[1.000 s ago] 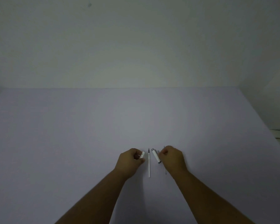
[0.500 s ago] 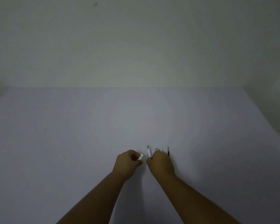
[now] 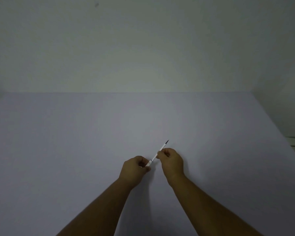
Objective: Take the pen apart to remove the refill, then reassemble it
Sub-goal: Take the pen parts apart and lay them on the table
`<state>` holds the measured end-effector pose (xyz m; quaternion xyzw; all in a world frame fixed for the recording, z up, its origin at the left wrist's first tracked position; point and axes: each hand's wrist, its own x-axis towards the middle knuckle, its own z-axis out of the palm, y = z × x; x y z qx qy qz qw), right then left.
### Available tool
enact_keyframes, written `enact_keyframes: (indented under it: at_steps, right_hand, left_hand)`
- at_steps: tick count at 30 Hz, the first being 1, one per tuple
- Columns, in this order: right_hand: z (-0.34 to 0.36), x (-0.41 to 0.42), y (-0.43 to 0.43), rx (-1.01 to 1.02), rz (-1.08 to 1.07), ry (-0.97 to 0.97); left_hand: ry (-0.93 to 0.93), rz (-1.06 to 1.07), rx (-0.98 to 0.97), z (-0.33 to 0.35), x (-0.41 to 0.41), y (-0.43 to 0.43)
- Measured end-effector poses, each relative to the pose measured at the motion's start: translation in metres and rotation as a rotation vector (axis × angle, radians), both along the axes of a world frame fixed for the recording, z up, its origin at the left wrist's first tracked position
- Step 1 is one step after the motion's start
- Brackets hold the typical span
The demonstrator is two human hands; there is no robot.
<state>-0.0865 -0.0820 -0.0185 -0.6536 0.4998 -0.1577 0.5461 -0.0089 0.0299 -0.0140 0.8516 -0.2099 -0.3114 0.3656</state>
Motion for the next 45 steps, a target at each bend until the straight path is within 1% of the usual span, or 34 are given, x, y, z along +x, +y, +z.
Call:
enact_keyframes:
  at_steps: [5, 6, 9, 10, 14, 20, 22, 24, 26, 28, 31, 34, 38, 40, 42, 43, 45]
  right_hand:
    - [0.0, -0.006, 0.0, 0.095, 0.154, -0.001]
    - [0.0, -0.006, -0.001, 0.109, 0.138, -0.024]
    - [0.006, -0.004, -0.006, 0.141, -0.006, -0.124]
    - [0.007, -0.003, -0.008, 0.134, -0.018, -0.13]
    - [0.007, -0.004, -0.009, 0.101, 0.113, -0.049]
    - [0.006, -0.007, -0.017, 0.127, 0.195, 0.008]
    - [0.008, -0.009, -0.025, 0.122, 0.175, -0.003]
    - [0.009, -0.012, -0.038, 0.062, 0.085, 0.006]
    - [0.006, -0.017, -0.05, -0.061, 0.063, 0.108]
    - [0.001, -0.023, -0.057, -0.186, 0.169, 0.267]
    - [-0.007, -0.027, -0.055, -0.297, 0.365, 0.45]
    - [-0.012, -0.025, -0.052, -0.379, 0.443, 0.553]
    - [-0.014, -0.02, -0.046, -0.399, 0.473, 0.631]
    - [-0.013, -0.019, -0.045, -0.391, 0.464, 0.633]
    - [-0.012, -0.018, -0.045, -0.36, 0.4, 0.579]
    - [-0.01, -0.018, -0.045, -0.325, 0.339, 0.51]
    - [-0.005, -0.015, -0.046, -0.211, 0.204, 0.31]
  left_hand:
    - [0.002, -0.004, -0.016, 0.001, -0.001, -0.003]
    - [-0.002, -0.006, -0.018, 0.002, -0.001, -0.003]
    - [-0.006, -0.012, -0.015, 0.003, -0.001, -0.004]
    - [-0.008, -0.016, -0.015, 0.004, -0.001, -0.004]
    - [-0.011, -0.03, -0.033, 0.005, -0.002, -0.005]
    - [0.065, -0.048, -0.041, 0.006, -0.004, -0.002]
    - [0.071, -0.039, -0.051, 0.006, -0.004, -0.001]
    - [0.083, -0.03, -0.064, 0.007, -0.003, 0.0]
    - [0.091, -0.027, -0.073, 0.008, -0.003, 0.001]
    - [0.091, -0.024, -0.078, 0.009, -0.003, 0.002]
    - [0.086, -0.024, -0.077, 0.007, -0.004, 0.003]
    - [0.082, -0.029, -0.072, 0.003, -0.004, 0.004]
    - [0.084, -0.038, -0.063, 0.001, -0.002, 0.006]
    - [0.095, -0.039, -0.062, 0.0, -0.001, 0.007]
    - [0.107, -0.04, -0.065, 0.001, -0.001, 0.007]
    - [0.11, -0.042, -0.065, 0.001, -0.001, 0.006]
    - [0.106, -0.053, -0.059, 0.003, -0.001, 0.006]
